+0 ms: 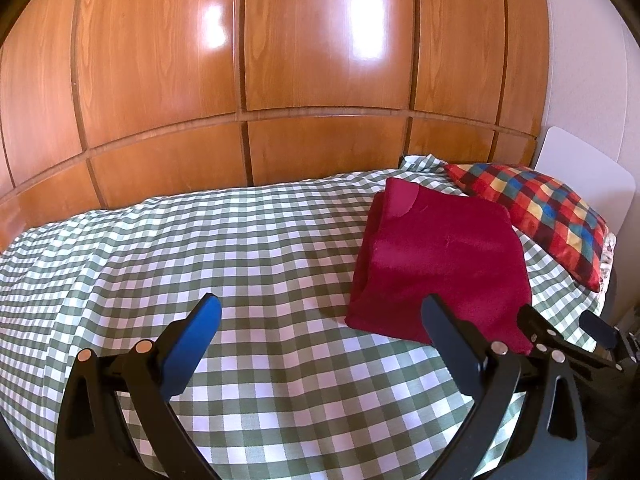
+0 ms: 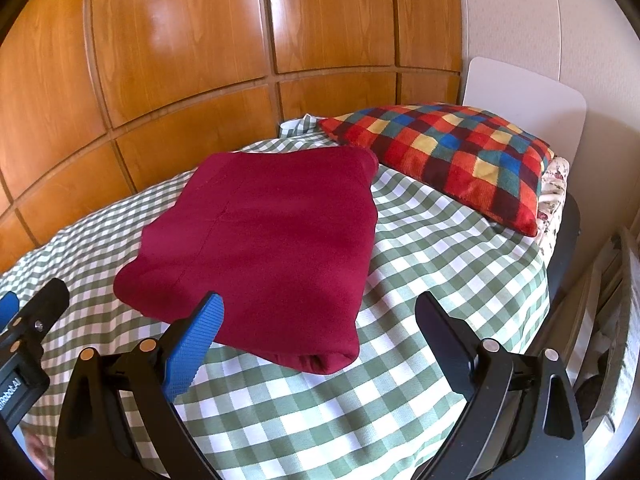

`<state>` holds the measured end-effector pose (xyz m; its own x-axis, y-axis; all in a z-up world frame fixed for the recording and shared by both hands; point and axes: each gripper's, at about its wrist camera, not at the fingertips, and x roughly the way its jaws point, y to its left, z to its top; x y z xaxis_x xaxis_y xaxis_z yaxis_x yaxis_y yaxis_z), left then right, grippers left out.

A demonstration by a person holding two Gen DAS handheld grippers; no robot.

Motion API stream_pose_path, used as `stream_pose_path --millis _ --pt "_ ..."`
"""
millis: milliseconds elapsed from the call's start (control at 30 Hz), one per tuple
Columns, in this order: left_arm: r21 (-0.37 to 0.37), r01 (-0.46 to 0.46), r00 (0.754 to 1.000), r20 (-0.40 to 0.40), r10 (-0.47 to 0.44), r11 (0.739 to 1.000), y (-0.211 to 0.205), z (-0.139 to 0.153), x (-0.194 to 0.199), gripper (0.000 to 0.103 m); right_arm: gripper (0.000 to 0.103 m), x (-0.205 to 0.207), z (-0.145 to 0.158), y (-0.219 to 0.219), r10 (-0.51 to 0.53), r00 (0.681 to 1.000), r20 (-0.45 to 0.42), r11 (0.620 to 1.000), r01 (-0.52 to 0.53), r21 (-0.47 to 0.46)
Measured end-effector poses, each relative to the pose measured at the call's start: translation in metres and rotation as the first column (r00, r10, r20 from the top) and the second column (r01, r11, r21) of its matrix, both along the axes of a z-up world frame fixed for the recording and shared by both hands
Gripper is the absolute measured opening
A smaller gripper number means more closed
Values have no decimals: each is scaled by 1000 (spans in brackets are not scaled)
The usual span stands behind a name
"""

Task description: Fold small clothes

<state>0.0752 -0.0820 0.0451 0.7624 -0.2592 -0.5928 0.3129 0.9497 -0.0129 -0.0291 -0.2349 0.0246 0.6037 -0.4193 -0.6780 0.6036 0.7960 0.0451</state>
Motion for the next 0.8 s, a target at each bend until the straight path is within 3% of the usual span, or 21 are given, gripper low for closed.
stream_pose_path --millis 533,800 --pt "-21 -9 999 32 9 1000 2 7 -5 100 95 0 0 0 -1 1000 -1 1000 1 1" --pt "-18 -17 1000 -5 17 1000 1 1 -1 100 95 1 2 -1 -19 1000 10 1000 19 -3"
